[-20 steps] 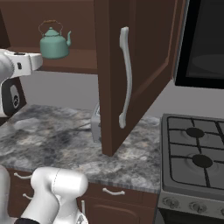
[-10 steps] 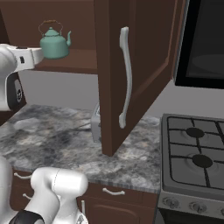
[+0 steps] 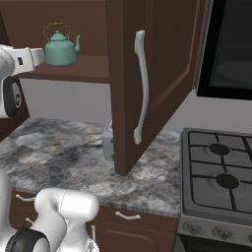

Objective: Open the cabinet, pick the kettle from the cabinet, and place it in the sink.

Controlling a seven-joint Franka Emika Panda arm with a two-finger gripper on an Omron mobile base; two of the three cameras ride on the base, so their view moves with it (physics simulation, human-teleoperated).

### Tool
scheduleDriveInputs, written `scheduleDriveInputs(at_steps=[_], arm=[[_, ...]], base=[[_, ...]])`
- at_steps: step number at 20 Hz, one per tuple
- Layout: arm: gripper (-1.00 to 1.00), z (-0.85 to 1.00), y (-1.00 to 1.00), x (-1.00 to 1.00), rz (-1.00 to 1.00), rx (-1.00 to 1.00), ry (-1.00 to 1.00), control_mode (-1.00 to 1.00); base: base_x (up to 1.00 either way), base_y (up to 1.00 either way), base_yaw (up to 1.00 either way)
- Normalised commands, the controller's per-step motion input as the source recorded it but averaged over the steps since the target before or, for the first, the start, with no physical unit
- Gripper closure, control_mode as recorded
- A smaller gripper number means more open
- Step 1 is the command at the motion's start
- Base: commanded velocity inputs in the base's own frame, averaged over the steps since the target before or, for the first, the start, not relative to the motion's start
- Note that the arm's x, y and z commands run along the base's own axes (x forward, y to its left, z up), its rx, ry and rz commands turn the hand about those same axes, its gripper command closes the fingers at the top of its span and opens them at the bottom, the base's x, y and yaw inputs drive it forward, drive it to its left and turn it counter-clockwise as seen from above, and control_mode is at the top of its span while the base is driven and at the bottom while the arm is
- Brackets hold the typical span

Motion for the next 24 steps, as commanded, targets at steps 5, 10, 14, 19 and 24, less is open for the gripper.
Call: scheduleDriveInputs(at_steps=[5, 10, 14, 19, 24], arm=[[-1.00, 0.09, 0.10, 0.11, 0.00, -0.02, 0.00, -1.00], [-1.00, 0.02, 0.11, 0.17, 0.00, -0.01, 0.00, -1.00], [-1.00, -0.03, 0.11, 0.20, -0.01, -0.03, 0.00, -1.00], [-1.00, -0.03, 0.07, 0.25, -0.01, -0.01, 0.00, -1.00], [-1.00, 0.00, 0.02, 0.26, 0.00, 0.00, 0.00, -1.00]], base=[[0.00, 0.00, 0.00], [0.00, 0.00, 0.00], [0.00, 0.00, 0.00], [0.00, 0.00, 0.00], [0.00, 0.00, 0.00]])
